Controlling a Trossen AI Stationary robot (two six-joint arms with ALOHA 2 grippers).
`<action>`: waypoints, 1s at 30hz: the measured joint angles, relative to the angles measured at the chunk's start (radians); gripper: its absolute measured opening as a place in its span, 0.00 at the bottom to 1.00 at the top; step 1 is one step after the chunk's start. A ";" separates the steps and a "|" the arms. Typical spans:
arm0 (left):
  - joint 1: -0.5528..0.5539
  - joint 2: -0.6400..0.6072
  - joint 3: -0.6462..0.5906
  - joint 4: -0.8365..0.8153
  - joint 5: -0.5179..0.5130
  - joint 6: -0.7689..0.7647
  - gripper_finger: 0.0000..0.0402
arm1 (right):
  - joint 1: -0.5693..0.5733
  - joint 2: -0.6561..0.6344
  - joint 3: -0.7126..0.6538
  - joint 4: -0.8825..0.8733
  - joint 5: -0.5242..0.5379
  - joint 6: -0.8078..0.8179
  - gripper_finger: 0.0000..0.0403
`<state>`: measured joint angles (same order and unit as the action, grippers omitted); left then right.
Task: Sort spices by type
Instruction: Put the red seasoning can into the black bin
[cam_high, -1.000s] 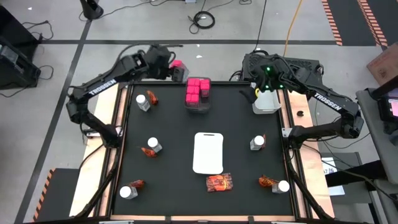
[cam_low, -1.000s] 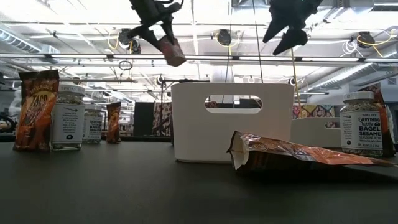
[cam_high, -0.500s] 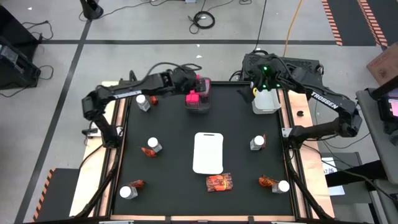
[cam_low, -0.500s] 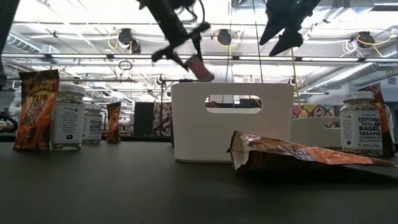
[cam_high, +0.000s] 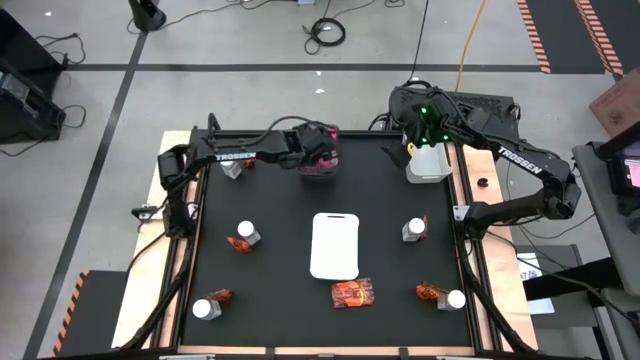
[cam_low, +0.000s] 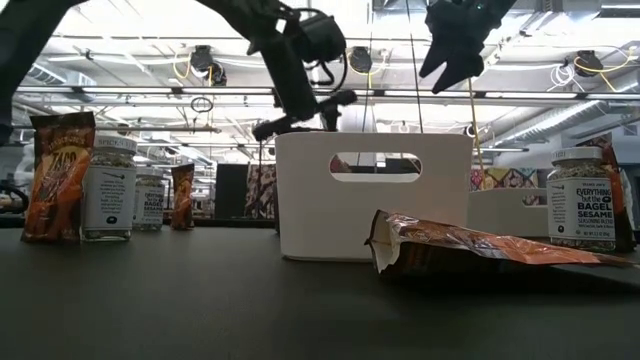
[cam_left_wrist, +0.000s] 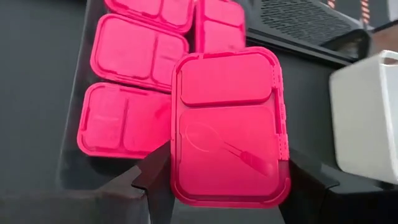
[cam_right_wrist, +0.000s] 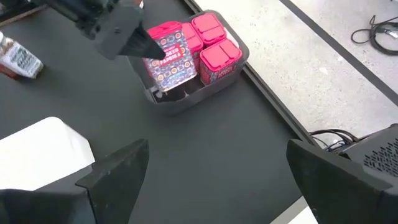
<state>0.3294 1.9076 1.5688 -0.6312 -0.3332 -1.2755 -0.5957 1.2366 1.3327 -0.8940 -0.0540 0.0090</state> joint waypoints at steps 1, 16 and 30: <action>0.000 0.009 0.000 0.001 -0.002 0.000 0.53 | 0.000 0.000 0.000 -0.006 0.000 -0.007 0.93; 0.004 0.031 0.001 0.038 -0.059 0.105 0.53 | 0.000 0.000 0.000 -0.025 0.000 -0.048 0.93; 0.007 0.048 0.002 0.058 -0.078 0.211 0.53 | 0.000 0.000 0.000 -0.040 0.000 -0.031 0.93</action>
<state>0.3363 1.9552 1.5707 -0.5727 -0.4109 -1.0640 -0.5957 1.2362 1.3323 -0.9340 -0.0540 -0.0217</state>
